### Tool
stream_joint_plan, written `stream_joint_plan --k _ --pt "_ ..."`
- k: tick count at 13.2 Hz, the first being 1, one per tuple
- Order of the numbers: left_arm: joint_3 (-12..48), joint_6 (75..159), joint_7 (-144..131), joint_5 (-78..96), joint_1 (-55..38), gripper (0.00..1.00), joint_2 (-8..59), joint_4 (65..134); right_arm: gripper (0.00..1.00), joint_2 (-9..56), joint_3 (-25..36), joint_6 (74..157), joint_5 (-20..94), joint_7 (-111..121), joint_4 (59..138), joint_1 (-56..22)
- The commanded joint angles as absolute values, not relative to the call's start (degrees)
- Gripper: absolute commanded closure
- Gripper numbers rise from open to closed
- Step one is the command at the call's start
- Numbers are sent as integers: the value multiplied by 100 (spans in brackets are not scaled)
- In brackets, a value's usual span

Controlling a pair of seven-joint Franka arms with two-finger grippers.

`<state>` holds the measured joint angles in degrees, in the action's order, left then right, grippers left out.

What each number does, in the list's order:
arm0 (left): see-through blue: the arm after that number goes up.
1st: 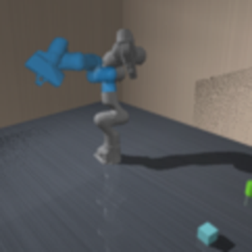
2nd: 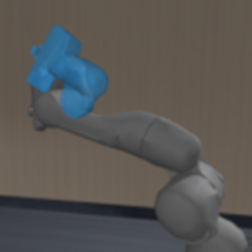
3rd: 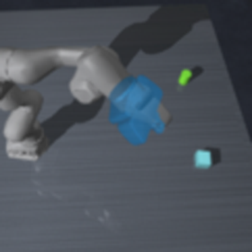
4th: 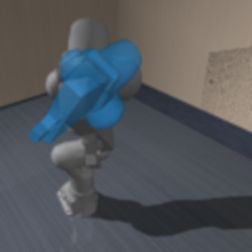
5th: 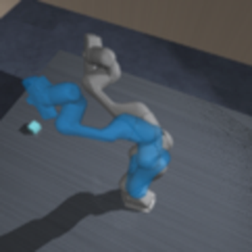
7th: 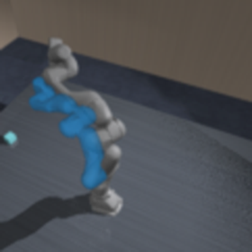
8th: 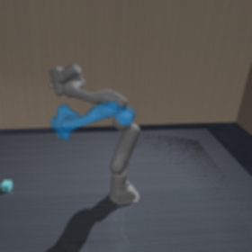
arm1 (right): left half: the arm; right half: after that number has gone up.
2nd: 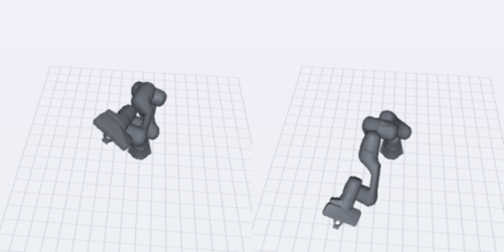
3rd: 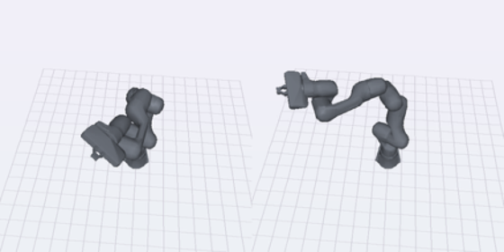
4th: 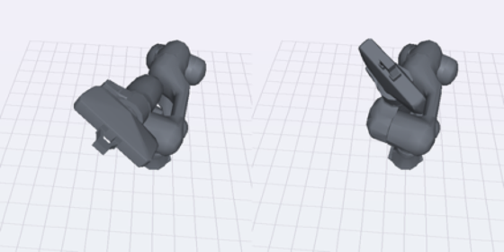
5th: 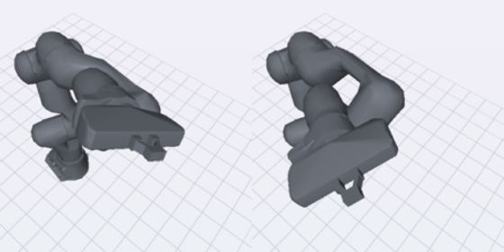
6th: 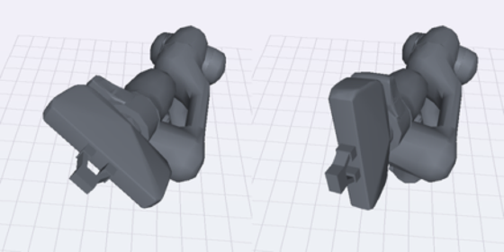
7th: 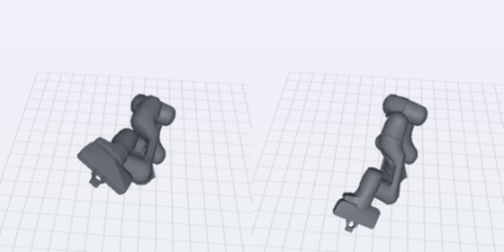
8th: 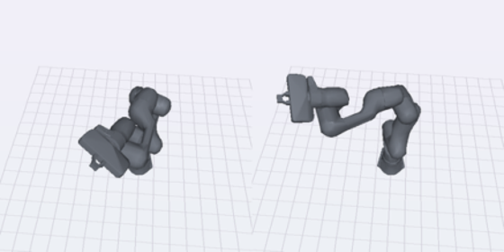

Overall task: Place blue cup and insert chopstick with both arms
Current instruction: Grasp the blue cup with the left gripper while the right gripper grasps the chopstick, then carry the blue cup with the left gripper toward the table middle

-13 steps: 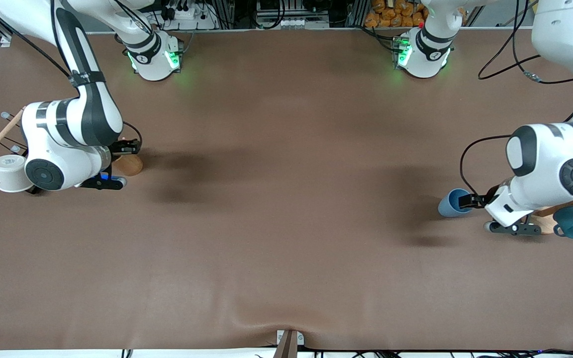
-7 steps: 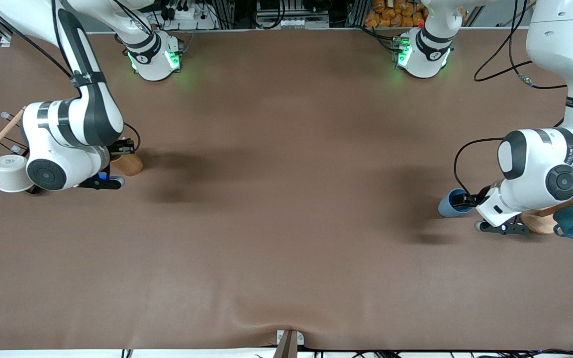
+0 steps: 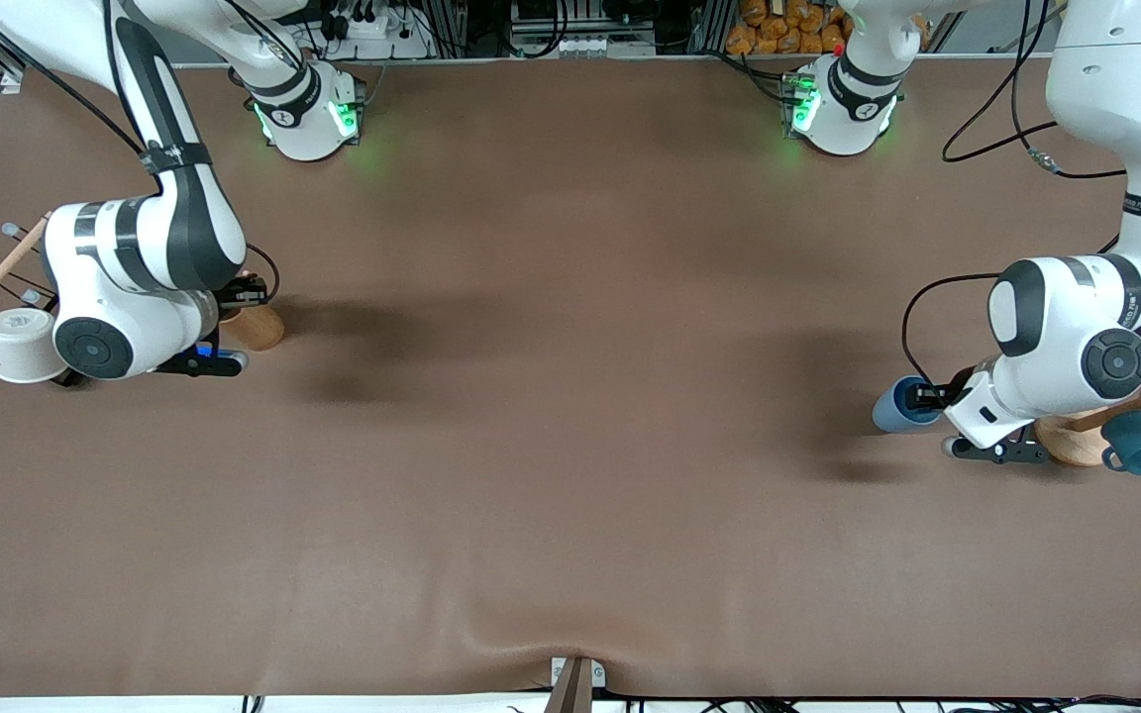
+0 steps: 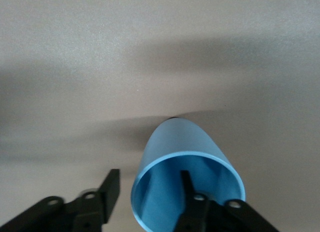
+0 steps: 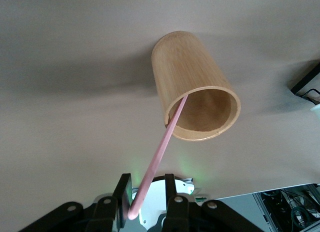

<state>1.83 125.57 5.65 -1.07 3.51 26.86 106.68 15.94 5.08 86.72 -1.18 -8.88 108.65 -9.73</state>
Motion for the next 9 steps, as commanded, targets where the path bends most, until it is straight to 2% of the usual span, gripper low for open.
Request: stream_joint_plan --k 1,4,8,9 --pt "202 12630 659 -44 352 100 2663 10688 74 1494 519 8561 -193 -923 10837 -1011" --pt "324 12595 685 -53 343 100 2436 10670 83 1494 519 8543 -193 -932 10819 -1011" --pt "781 12104 651 -44 334 100 1961 10539 87 1503 519 8517 -193 -932 10819 -1011" --pt "948 12007 616 -44 334 100 1925 10486 83 1512 519 8517 -185 -975 10819 -1011"
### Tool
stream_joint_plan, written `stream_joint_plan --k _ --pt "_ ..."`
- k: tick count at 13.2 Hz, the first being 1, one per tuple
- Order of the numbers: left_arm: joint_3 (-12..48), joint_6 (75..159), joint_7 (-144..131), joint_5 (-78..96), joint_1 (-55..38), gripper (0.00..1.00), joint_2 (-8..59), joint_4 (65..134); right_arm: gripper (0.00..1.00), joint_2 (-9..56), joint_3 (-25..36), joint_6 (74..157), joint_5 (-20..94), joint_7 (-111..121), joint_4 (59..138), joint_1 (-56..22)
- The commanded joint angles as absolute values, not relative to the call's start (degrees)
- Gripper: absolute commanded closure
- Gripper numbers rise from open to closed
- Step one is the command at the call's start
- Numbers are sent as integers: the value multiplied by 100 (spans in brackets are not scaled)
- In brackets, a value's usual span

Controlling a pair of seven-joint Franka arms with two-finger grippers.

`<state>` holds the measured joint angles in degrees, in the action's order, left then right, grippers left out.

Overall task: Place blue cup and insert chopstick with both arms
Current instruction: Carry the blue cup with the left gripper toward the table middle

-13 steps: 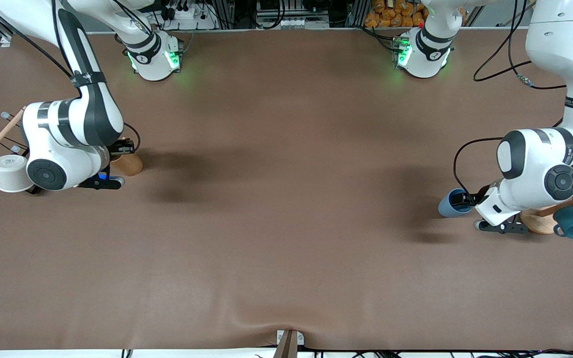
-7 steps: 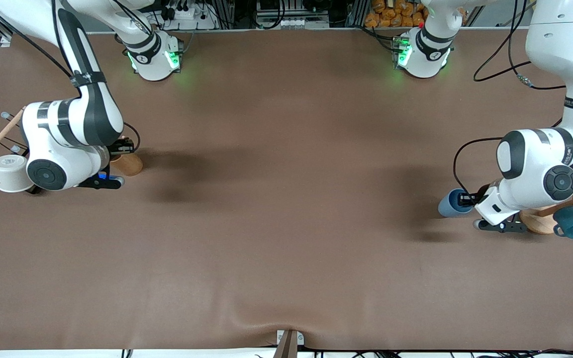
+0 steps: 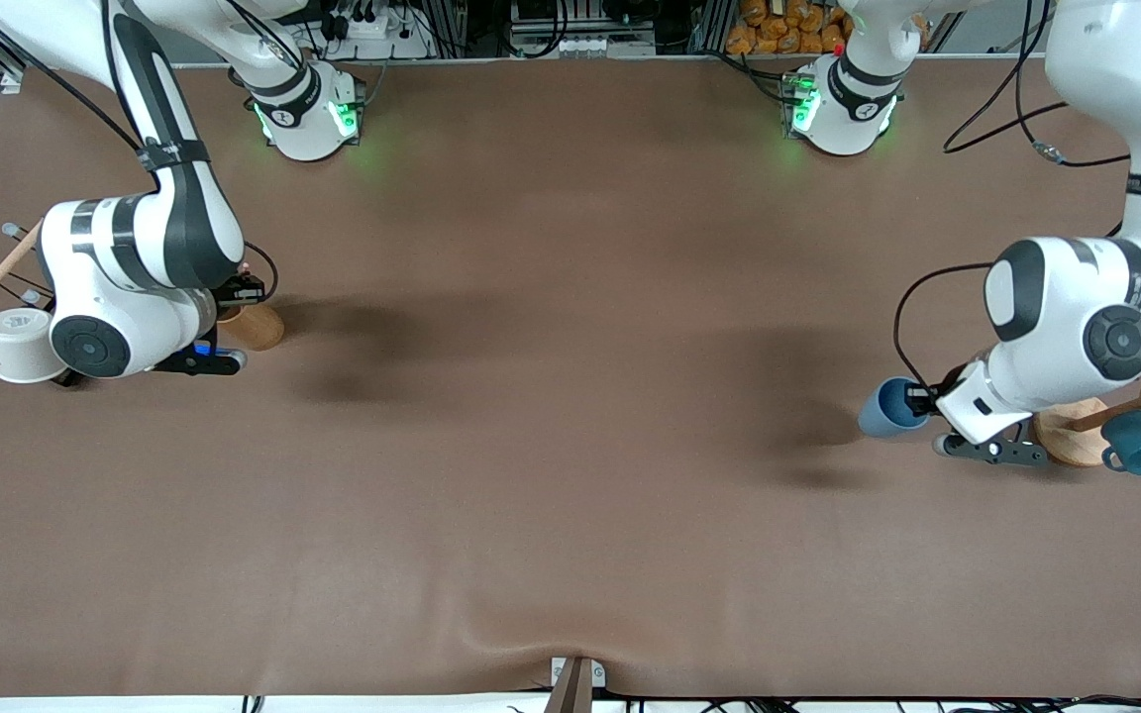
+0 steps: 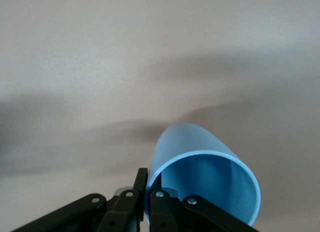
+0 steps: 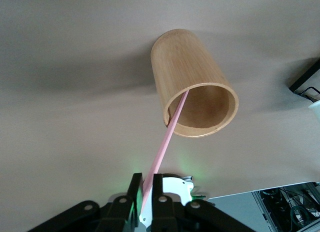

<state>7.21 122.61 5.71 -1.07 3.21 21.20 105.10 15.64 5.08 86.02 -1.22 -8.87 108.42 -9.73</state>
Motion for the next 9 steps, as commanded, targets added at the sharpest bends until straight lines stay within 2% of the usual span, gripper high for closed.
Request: stream_joint_plan --k 1,6,9 --pt "1071 11988 520 -35 334 100 1881 10433 65 1529 519 8534 -185 -1010 10819 -1019" --pt "1915 11672 -894 -35 325 100 1872 10151 63 1529 510 8473 -158 -1028 10863 -1002" --pt "2144 11672 -1282 -44 299 100 1916 10169 69 1521 510 8393 -114 -1037 10907 -984"
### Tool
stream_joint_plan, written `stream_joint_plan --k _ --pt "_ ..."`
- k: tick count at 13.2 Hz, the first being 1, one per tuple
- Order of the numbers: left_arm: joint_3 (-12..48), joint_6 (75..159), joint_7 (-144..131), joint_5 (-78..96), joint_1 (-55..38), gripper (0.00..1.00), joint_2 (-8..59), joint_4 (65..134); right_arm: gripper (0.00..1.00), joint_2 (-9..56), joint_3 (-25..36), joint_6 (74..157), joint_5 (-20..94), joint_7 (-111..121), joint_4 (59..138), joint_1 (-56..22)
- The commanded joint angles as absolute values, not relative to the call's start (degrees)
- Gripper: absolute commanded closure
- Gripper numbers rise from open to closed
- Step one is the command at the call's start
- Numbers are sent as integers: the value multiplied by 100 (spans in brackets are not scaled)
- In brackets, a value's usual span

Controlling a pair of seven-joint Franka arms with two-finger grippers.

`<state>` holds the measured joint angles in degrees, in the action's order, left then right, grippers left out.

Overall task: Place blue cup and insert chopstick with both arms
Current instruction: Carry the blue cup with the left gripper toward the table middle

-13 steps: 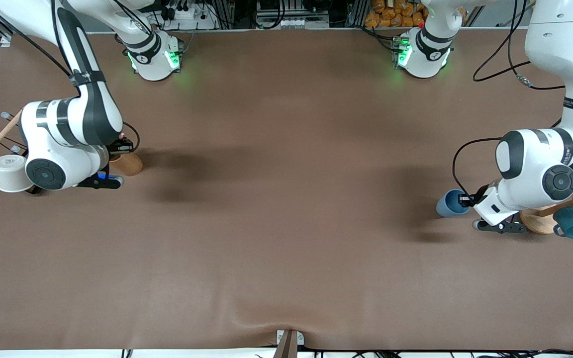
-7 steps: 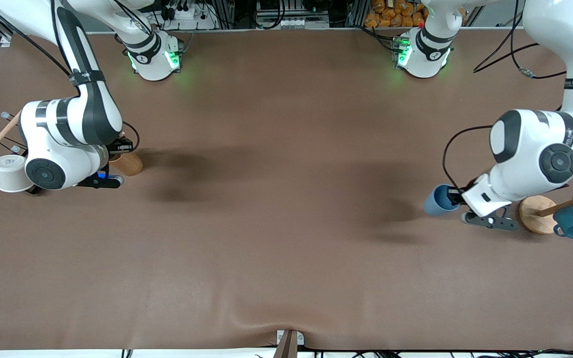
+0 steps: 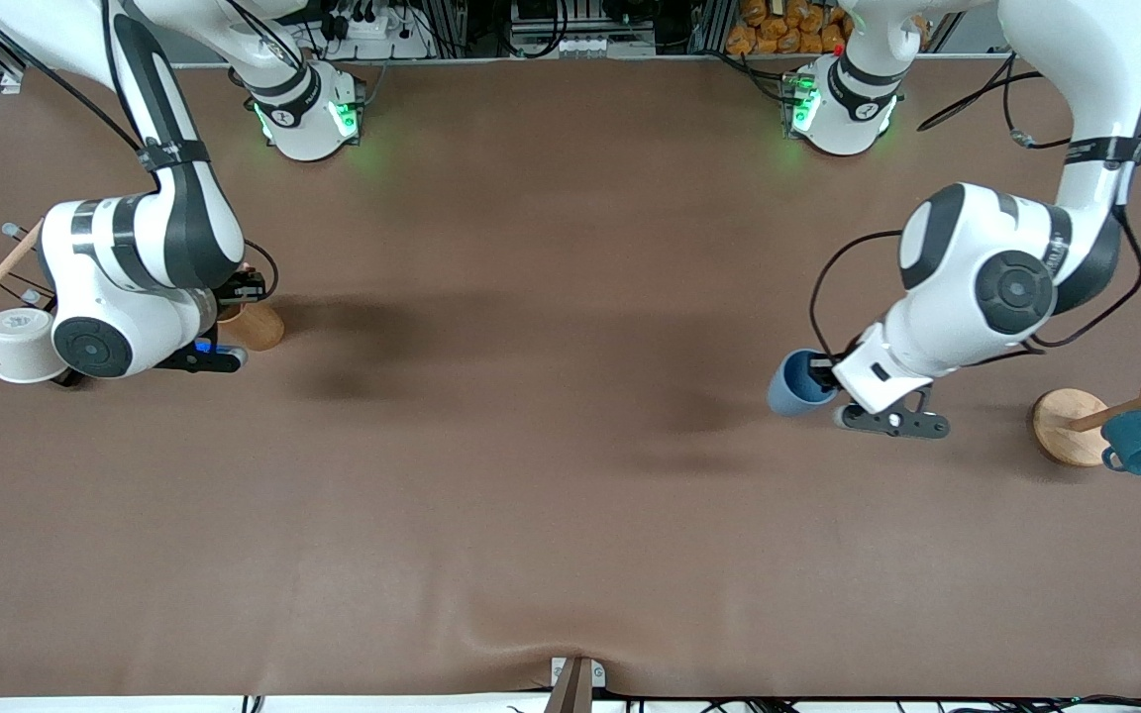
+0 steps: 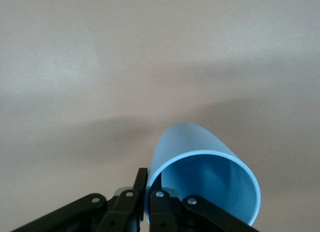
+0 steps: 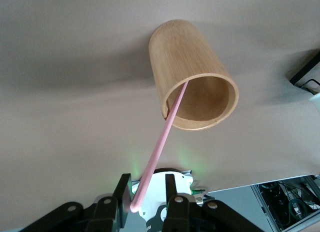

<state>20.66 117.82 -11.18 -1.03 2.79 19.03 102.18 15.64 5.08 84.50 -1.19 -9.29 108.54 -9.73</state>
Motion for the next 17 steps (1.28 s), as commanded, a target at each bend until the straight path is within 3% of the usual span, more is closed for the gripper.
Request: stream_joint_plan --k 1,5,6,9,17 --pt "2162 11663 -1335 -35 255 100 1925 10178 69 1529 510 8402 -114 -1037 10925 -984" --pt "2171 11672 -1949 -53 -113 100 1995 10204 66 1529 510 8464 -97 -1046 11091 -1002" --pt "2171 11672 -2134 -53 -219 100 2039 10204 68 1529 510 8473 -97 -1046 11100 -1002" --pt "2171 11681 -2600 -70 -526 100 2109 10160 87 1503 510 8420 -97 -1055 11083 -1002" --pt "2162 11830 -4629 -114 -1660 100 2978 9282 93 1521 510 8394 -97 -1055 10960 -985"
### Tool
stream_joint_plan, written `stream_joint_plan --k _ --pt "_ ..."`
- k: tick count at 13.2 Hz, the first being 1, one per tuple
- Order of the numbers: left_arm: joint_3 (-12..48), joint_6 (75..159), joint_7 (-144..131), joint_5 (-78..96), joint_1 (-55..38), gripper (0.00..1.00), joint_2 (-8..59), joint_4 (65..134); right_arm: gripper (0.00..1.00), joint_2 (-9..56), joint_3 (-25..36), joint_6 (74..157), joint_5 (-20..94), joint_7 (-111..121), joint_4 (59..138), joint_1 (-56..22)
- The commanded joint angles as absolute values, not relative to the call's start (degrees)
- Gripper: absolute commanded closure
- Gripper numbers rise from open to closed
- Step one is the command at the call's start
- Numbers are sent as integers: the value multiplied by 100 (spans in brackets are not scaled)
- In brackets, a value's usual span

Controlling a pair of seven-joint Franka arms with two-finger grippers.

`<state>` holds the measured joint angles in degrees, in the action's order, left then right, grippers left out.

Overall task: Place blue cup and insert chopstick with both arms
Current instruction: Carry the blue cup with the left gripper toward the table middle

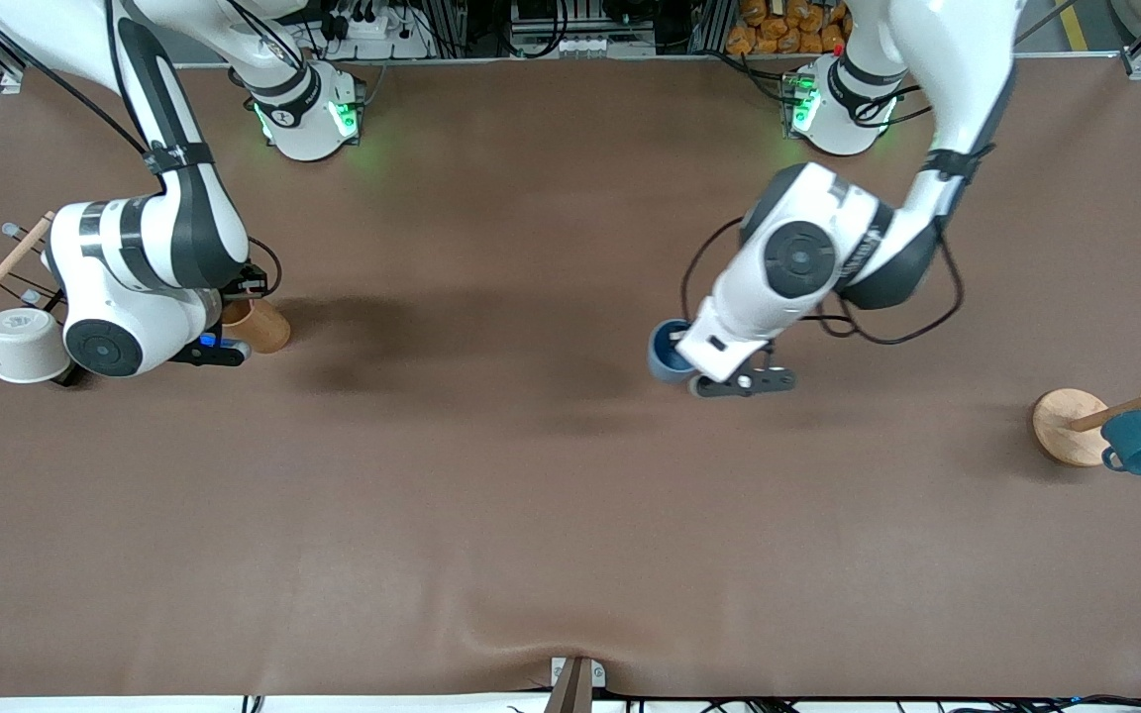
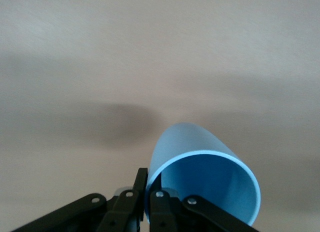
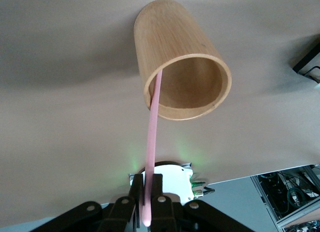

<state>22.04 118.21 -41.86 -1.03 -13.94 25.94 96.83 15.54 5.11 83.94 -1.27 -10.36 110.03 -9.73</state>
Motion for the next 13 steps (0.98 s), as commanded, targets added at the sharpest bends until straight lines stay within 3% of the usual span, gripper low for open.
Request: stream_joint_plan --k 1,9,10,11,12,13 --pt "2127 12091 -4902 -132 -1835 100 3066 9290 94 1521 510 8376 -97 -1046 10934 -958" --pt "2118 12901 -6589 -1044 -2610 98 3734 9334 100 1503 554 7709 -123 -1055 10486 -800" --pt "2118 12946 -6853 -1142 -2654 83 3779 9334 100 1512 554 7543 -123 -1055 10355 -800" --pt "2109 12946 -6951 -1177 -2689 56 3788 9351 100 1512 562 7376 -123 -1055 10223 -791" --pt "2118 12946 -6961 -1186 -2689 1 3788 9352 100 1512 554 7226 -114 -1055 10048 -765" --pt "2118 12938 -6944 -1187 -2689 0 3745 9343 100 1512 554 7024 -114 -1055 9820 -756"
